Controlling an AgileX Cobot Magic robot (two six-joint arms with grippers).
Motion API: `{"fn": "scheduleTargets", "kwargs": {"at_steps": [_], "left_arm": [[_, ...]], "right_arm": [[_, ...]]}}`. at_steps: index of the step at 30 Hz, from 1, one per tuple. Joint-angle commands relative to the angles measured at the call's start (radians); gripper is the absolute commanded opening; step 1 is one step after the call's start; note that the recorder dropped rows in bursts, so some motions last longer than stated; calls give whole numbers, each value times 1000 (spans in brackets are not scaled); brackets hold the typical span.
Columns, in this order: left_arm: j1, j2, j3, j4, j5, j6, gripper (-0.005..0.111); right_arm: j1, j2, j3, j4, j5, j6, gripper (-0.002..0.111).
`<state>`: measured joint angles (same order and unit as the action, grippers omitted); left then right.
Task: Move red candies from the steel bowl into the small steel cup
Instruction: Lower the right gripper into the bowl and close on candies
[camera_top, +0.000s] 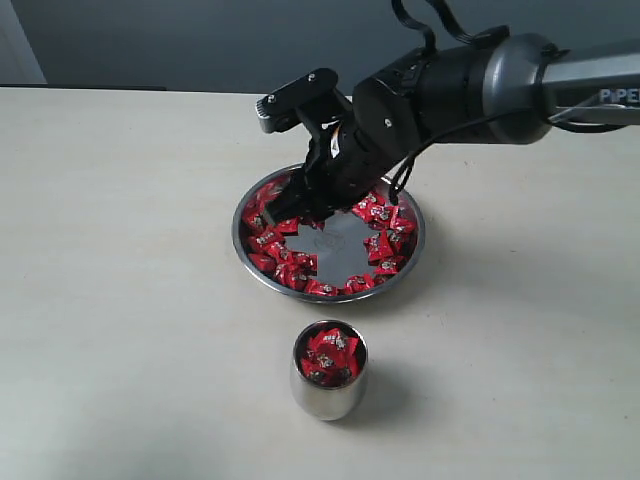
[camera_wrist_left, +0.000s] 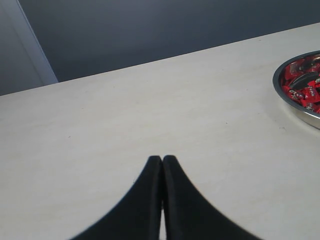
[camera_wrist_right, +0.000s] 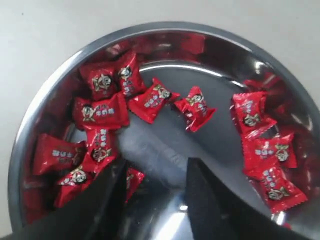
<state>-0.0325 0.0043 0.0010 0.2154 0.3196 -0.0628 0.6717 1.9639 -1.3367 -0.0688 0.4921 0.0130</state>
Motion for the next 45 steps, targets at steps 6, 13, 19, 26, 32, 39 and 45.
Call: {"fn": "scheduleTargets", "kwargs": {"at_steps": [6, 13, 19, 26, 32, 39, 45], "left_arm": [[0, -4, -1, 0, -7, -5, 0], [0, -4, -1, 0, -7, -5, 0], [0, -4, -1, 0, -7, -5, 0], [0, -4, -1, 0, -7, -5, 0], [0, -4, -1, 0, -7, -5, 0], [0, -4, -1, 0, -7, -5, 0], [0, -4, -1, 0, -7, -5, 0]], "right_arm": [[-39, 90, -132, 7, 106, 25, 50], [-138, 116, -158, -17, 225, 59, 50], [-163, 118, -158, -7, 351, 67, 50], [-163, 157, -158, -6, 339, 67, 47], [-163, 192, -158, 13, 327, 67, 46], [-163, 197, -158, 24, 299, 67, 43], [-163, 197, -158, 24, 297, 67, 8]]}}
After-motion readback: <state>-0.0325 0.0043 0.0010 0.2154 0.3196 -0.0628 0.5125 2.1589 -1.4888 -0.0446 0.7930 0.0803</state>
